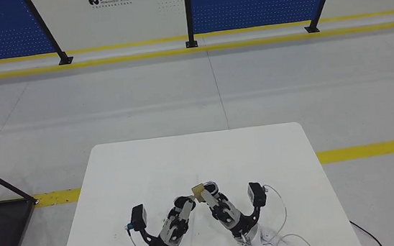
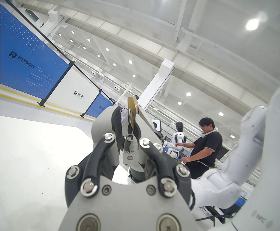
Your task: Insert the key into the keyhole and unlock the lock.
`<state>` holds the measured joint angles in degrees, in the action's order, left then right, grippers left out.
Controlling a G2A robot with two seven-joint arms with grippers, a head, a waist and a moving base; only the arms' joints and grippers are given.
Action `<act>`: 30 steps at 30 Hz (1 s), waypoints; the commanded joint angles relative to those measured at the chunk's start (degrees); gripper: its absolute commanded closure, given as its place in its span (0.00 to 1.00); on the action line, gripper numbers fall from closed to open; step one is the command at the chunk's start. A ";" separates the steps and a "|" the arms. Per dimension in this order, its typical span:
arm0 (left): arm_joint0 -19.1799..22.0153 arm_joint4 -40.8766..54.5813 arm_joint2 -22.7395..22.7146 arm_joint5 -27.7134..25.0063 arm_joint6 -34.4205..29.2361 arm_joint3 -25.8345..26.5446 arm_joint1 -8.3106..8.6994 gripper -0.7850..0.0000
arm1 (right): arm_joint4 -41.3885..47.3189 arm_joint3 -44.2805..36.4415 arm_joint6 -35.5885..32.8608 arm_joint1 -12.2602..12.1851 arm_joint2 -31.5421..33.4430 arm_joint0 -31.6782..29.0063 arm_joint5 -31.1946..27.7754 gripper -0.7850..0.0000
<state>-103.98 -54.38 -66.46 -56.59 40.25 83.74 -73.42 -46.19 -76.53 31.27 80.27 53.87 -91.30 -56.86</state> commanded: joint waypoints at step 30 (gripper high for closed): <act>0.07 -7.28 0.04 3.52 4.86 0.16 0.00 1.00 | 2.46 -1.27 -4.42 -0.32 0.26 -0.88 2.57 1.00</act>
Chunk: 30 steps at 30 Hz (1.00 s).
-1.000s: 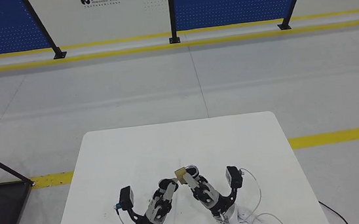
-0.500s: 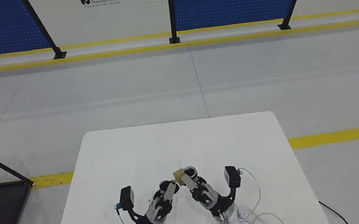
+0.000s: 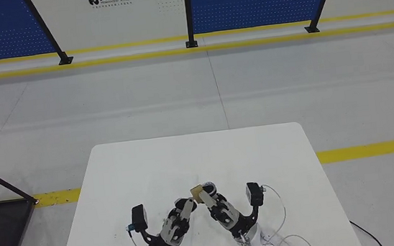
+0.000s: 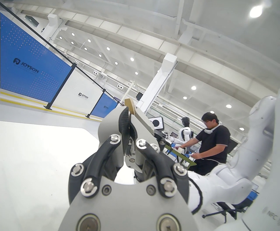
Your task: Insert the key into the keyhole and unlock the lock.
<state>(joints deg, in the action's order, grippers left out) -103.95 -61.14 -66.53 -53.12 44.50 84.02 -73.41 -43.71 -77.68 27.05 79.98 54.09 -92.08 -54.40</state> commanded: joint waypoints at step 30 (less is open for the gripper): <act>2.10 -24.63 3.14 21.79 19.58 -4.30 0.49 1.00 | 0.46 -4.54 -4.96 -1.20 1.73 -3.60 5.26 1.00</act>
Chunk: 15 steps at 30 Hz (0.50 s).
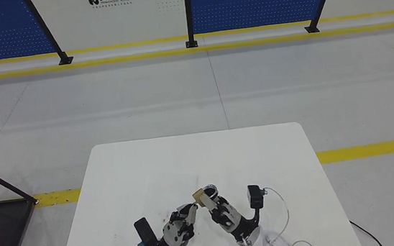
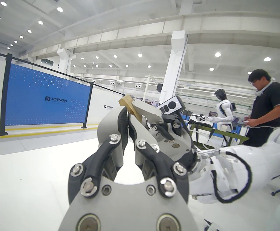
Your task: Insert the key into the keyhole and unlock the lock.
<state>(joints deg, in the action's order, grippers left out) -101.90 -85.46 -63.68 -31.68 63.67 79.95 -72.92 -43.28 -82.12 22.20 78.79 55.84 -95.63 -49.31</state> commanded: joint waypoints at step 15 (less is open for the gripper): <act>1.75 -5.82 1.55 12.13 4.44 -2.13 0.30 1.00 | 0.63 -1.13 -0.60 -0.29 -0.06 -0.54 2.06 1.00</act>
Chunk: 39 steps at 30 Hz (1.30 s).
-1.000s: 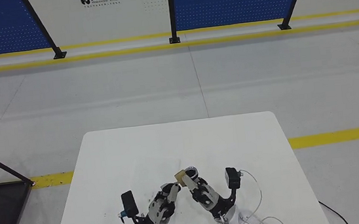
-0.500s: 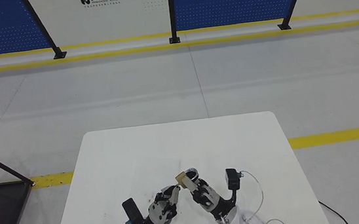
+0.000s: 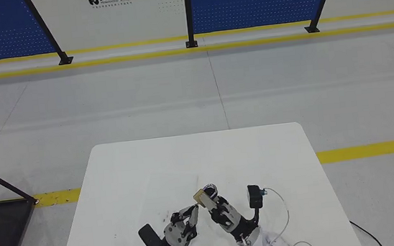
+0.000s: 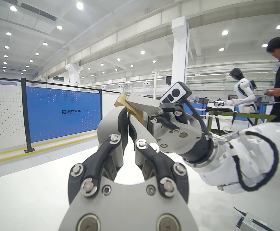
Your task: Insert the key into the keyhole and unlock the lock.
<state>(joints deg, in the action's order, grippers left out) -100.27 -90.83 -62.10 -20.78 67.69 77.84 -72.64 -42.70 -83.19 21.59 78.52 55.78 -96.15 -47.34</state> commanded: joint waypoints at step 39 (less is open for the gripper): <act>4.10 -10.14 1.90 24.41 8.29 -4.58 0.45 0.07 | 0.65 -0.70 1.18 -0.49 -0.46 -0.61 1.37 1.00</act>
<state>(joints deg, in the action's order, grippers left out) -96.12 -101.97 -60.29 4.61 75.80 73.13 -72.18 -42.06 -83.89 22.71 78.04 55.30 -96.74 -45.95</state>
